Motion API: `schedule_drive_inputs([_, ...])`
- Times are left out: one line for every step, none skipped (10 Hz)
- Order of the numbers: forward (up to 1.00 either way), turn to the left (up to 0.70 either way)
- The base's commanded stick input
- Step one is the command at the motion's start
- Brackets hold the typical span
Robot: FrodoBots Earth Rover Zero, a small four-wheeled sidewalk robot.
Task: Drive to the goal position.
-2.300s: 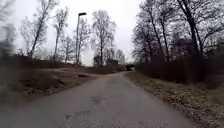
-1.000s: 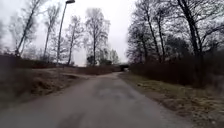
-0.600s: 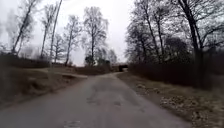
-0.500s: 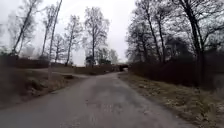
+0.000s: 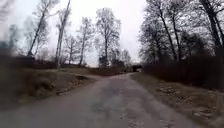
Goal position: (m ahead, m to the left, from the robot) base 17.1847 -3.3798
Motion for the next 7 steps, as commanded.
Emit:
schedule_drive_inputs([1.00, 0.34])
schedule_drive_inputs([1.00, 0.30])
schedule_drive_inputs([1.00, 0.27])
schedule_drive_inputs([1.00, 0.00])
schedule_drive_inputs([1.00, 0.00])
schedule_drive_inputs([1.00, 0.00])
schedule_drive_inputs([1.00, 0.00])
